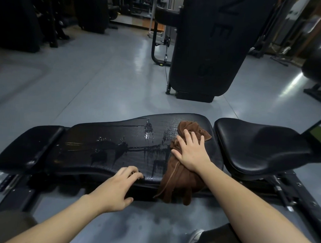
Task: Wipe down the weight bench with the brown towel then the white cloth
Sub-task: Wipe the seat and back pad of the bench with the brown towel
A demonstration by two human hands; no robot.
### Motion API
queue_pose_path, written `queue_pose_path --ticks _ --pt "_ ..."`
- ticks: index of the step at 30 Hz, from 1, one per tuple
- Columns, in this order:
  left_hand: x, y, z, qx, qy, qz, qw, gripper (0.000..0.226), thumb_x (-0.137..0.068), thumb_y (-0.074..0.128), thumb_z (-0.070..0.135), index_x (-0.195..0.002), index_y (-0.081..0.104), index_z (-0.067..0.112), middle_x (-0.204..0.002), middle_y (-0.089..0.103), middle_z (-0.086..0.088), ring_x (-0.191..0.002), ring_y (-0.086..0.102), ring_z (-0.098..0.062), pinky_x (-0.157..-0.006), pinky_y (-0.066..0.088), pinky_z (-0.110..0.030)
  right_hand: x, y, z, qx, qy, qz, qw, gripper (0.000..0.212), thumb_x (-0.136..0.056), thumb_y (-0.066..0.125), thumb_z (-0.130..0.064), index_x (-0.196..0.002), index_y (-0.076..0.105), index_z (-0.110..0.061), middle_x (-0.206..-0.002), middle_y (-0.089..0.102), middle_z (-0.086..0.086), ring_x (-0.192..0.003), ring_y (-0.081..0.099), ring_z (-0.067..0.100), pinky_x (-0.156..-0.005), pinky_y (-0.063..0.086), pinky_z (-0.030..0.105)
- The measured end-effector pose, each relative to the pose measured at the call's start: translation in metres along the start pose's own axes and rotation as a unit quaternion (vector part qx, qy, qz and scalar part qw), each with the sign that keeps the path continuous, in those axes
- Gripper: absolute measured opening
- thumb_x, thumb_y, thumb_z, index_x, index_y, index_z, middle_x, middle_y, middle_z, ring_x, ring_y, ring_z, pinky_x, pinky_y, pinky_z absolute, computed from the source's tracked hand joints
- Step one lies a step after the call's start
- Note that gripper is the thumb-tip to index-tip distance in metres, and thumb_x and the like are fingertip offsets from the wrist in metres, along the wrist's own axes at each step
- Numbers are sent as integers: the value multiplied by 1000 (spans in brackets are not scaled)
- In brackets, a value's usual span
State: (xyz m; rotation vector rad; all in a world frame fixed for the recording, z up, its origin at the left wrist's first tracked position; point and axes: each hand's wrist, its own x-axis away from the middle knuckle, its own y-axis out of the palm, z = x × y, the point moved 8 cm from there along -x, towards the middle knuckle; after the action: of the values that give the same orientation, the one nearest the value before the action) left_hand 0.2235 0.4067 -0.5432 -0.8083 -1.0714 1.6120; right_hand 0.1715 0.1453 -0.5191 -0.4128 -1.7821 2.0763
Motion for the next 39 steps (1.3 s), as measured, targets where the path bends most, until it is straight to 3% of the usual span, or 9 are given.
queue_pose_path --ticks 5,8,11,15,18,21,28,35,39 --pt "1 0 5 -10 1 -25 1000 74 -84 66 40 -148 28 32 -146 20 15 -134 24 -6 -93 36 -14 2 -1 1 -4 8 -1 1000 90 -83 1 -73 -158 21 -29 -168 9 13 -153 11 38 -118 7 66" --pt "-6 -4 8 -46 13 -44 998 72 -84 65 40 -146 29 29 -143 23 11 -128 29 -9 -91 35 -15 -1 -1 -1 -22 26 -13 999 79 -89 23 -65 -159 18 -28 -167 10 14 -152 11 37 -118 7 67" --pt "-14 -9 8 -63 23 -56 996 68 -83 65 38 -142 32 28 -140 27 9 -119 34 -11 -88 37 -18 -10 -6 -5 -79 67 -25 994 84 -88 40 -57 -159 12 -24 -166 12 14 -152 10 38 -118 5 69" --pt "-18 -7 8 -68 29 -74 995 70 -84 65 40 -143 31 27 -138 26 9 -118 34 -12 -89 40 -22 -14 -8 -12 -130 159 27 978 86 -93 31 -65 -160 13 -13 -165 18 11 -152 10 35 -119 4 67" --pt "-23 -9 6 -61 28 -80 995 63 -85 65 44 -138 34 28 -131 27 11 -111 34 -11 -88 45 -28 -13 -5 -17 -94 188 58 976 92 -95 23 -71 -161 5 -9 -168 7 13 -154 -3 37 -119 2 67" --pt "-27 -15 4 -52 28 -69 996 48 -88 62 44 -129 39 31 -126 29 14 -104 35 -9 -82 45 -27 -17 -1 -16 -78 174 53 980 86 -97 22 -68 -161 6 -13 -169 -3 13 -154 -7 37 -118 1 67" --pt "-23 -11 4 -70 31 3 997 40 -92 56 43 -126 40 30 -123 32 12 -106 38 -13 -80 48 -28 -45 -2 4 -60 103 67 991 77 -91 20 -60 -158 26 -22 -168 17 6 -153 13 32 -119 10 65" --pt "-29 -1 -3 -104 41 16 994 48 -65 71 48 -101 45 32 -102 41 11 -79 46 -12 -44 43 -21 -82 -3 30 -70 67 63 993 68 -94 28 -59 -155 31 -29 -165 23 0 -153 14 25 -120 14 62" --pt "-32 -1 -4 -97 38 18 994 51 -62 74 49 -99 44 32 -101 41 11 -79 46 -11 -44 48 -23 -103 -6 44 -75 64 54 994 63 -98 37 -56 -155 31 -30 -165 23 -2 -154 13 24 -121 14 61"
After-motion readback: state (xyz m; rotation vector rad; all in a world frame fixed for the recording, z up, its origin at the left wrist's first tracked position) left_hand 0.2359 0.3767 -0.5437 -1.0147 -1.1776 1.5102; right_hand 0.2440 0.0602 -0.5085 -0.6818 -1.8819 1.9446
